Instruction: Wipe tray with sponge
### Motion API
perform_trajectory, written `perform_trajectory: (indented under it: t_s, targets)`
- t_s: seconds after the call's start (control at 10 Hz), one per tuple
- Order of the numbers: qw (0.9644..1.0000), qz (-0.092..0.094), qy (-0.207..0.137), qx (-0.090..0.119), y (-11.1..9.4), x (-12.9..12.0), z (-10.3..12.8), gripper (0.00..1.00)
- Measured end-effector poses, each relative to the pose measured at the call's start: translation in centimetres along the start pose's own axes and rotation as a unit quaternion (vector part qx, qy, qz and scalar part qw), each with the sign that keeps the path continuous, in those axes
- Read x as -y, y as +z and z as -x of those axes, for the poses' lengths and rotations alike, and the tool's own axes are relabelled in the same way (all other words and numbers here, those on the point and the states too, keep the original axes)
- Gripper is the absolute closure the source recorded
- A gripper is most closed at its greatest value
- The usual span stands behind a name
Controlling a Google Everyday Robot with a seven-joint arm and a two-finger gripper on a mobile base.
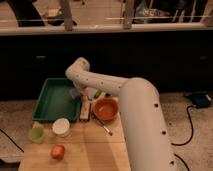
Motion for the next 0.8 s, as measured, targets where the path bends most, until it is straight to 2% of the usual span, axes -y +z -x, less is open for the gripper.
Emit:
perform_trajectory:
  t_s: [0.1, 0.3, 0.7, 0.8]
  targets:
    - [0.9999, -0.004, -0.013, -0.002, -1.3, 0.5, 0.6, 1.00]
    - [0.9996, -0.006, -0.027, -0.006, -2.7, 1.0, 0.9, 1.00]
    - [0.9983, -0.006, -0.058, 0.005, -3.3, 1.5, 1.8, 1.00]
    - [0.9974, -0.005, -0.071, 0.014, -3.3, 1.6, 2.5, 1.00]
